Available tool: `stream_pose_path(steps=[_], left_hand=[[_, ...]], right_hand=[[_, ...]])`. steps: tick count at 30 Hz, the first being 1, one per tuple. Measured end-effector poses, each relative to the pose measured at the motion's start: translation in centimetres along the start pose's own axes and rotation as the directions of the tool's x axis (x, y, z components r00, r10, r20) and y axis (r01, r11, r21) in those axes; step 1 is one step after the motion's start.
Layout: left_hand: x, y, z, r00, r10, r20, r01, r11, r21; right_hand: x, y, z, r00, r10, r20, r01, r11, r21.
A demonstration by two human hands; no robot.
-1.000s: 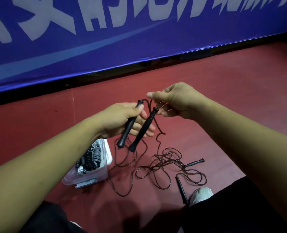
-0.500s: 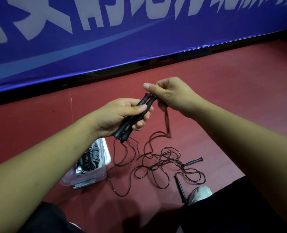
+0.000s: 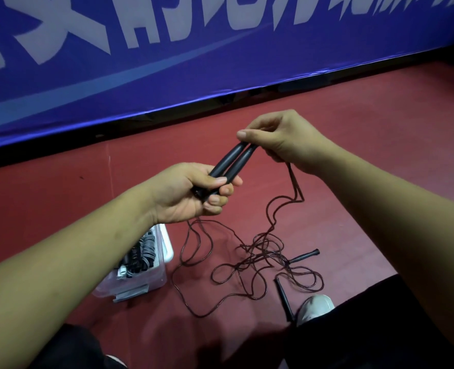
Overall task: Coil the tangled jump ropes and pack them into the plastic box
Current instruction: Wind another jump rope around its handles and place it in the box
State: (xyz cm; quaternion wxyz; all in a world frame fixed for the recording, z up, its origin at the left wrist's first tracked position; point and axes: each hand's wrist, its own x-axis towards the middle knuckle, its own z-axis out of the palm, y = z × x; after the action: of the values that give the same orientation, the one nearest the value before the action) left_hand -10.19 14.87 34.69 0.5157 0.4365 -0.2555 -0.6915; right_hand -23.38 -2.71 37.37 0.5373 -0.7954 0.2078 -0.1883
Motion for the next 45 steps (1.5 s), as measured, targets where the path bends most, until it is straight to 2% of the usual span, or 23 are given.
stream_pose_path(steps=[6, 9, 14, 19, 21, 23, 29, 33, 35, 39, 42, 45], left_hand=[[-0.4, -0.3, 0.9, 0.999, -0.041, 0.031, 0.039, 0.997, 0.065], [-0.4, -0.2, 1.1, 0.995, -0.078, 0.056, 0.075, 0.996, 0.046], [-0.1, -0.1, 1.3, 0.999, -0.045, -0.019, 0.046, 0.996, 0.081], [0.6, 0.5, 1.5, 0.983, 0.139, -0.124, -0.139, 0.990, 0.004], [0.9, 1.4, 1.0, 0.949, 0.243, -0.200, -0.261, 0.963, -0.072], [1.0, 2.4, -0.1, 0.906, 0.308, -0.290, -0.357, 0.924, -0.134], [1.3, 2.6, -1.7, 0.791, 0.338, -0.510, -0.433, 0.898, -0.075], [1.6, 2.9, -1.6, 0.760, 0.355, -0.545, -0.500, 0.854, -0.142], [1.6, 3.1, -1.4, 0.740, 0.357, -0.570, -0.521, 0.840, -0.150], [1.4, 3.3, -1.8, 0.724, 0.336, -0.602, -0.526, 0.834, -0.167], [1.5, 2.8, -2.4, 0.729, 0.340, -0.594, -0.507, 0.851, -0.135], [1.9, 2.4, -2.3, 0.728, 0.333, -0.599, -0.526, 0.831, -0.178]], right_hand=[[-0.3, 0.0, -1.0, 0.998, 0.000, 0.062, -0.003, 0.999, 0.043], [-0.2, 0.1, -1.3, 0.997, -0.009, 0.082, 0.004, 0.999, 0.051], [-0.1, 0.5, -1.3, 0.998, -0.005, 0.065, 0.001, 0.998, 0.064], [0.5, 0.6, -1.0, 1.000, 0.020, -0.003, -0.018, 0.964, 0.265], [0.6, 0.9, -0.8, 0.998, 0.067, -0.019, -0.061, 0.973, 0.221], [0.5, 1.4, -0.4, 0.993, 0.115, 0.031, -0.118, 0.977, 0.180], [0.1, 0.4, 2.1, 0.981, 0.154, 0.119, -0.179, 0.955, 0.237], [-0.7, -0.4, 3.8, 0.973, 0.159, 0.167, -0.186, 0.969, 0.163], [-1.0, -0.5, 4.3, 0.967, 0.190, 0.170, -0.223, 0.954, 0.200], [-1.5, -0.3, 5.5, 0.966, 0.238, 0.100, -0.257, 0.926, 0.276], [-1.7, -0.6, 6.6, 0.981, 0.192, 0.020, -0.188, 0.926, 0.326], [-2.3, -0.9, 8.1, 0.990, 0.137, -0.013, -0.123, 0.920, 0.373]])
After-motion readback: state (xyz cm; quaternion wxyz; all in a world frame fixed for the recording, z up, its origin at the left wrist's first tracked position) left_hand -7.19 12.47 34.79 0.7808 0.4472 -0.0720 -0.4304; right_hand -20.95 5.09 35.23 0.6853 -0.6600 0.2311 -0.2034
